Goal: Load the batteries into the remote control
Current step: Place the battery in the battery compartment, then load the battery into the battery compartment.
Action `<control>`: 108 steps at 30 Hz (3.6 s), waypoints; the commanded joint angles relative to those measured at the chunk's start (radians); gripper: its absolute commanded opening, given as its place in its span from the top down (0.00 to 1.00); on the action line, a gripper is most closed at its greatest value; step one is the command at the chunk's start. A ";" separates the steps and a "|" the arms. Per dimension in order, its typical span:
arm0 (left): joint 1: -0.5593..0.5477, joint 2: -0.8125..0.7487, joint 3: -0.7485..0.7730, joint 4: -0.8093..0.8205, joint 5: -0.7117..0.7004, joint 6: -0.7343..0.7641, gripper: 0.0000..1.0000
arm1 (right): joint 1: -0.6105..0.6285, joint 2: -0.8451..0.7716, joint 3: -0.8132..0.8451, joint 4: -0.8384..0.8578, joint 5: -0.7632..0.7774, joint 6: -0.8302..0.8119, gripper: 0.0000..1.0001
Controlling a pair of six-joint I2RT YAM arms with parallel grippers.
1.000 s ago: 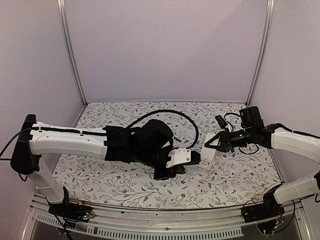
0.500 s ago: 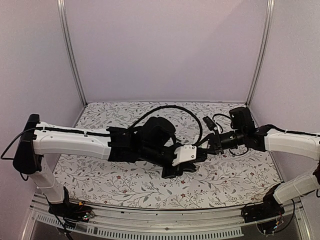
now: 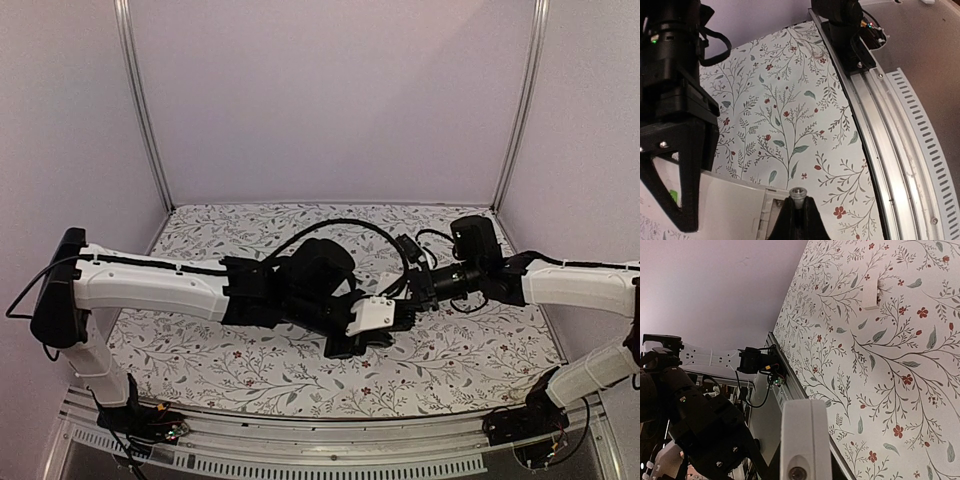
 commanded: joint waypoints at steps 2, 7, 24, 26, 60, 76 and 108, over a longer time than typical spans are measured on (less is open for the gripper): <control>0.023 0.018 0.009 0.013 -0.003 0.028 1.00 | 0.015 0.013 0.029 0.063 -0.033 0.021 1.00; 0.033 0.020 -0.004 0.009 -0.007 0.036 1.00 | 0.019 0.013 0.029 0.076 -0.047 0.028 1.00; 0.041 0.014 -0.041 -0.057 -0.050 0.088 0.93 | 0.018 0.010 0.037 0.090 -0.069 0.033 1.00; 0.044 0.014 -0.040 -0.061 -0.053 0.085 0.91 | 0.020 0.013 0.038 0.091 -0.069 0.032 1.00; 0.051 -0.118 -0.040 0.042 -0.139 -0.007 0.36 | 0.019 0.068 0.030 0.089 -0.058 0.020 1.00; 0.283 -0.244 -0.278 0.203 0.179 -0.836 0.01 | 0.012 0.068 0.070 0.096 -0.026 0.014 1.00; 0.163 -0.026 -0.184 0.282 0.275 -0.985 0.16 | 0.005 0.110 0.080 0.109 0.037 0.058 1.00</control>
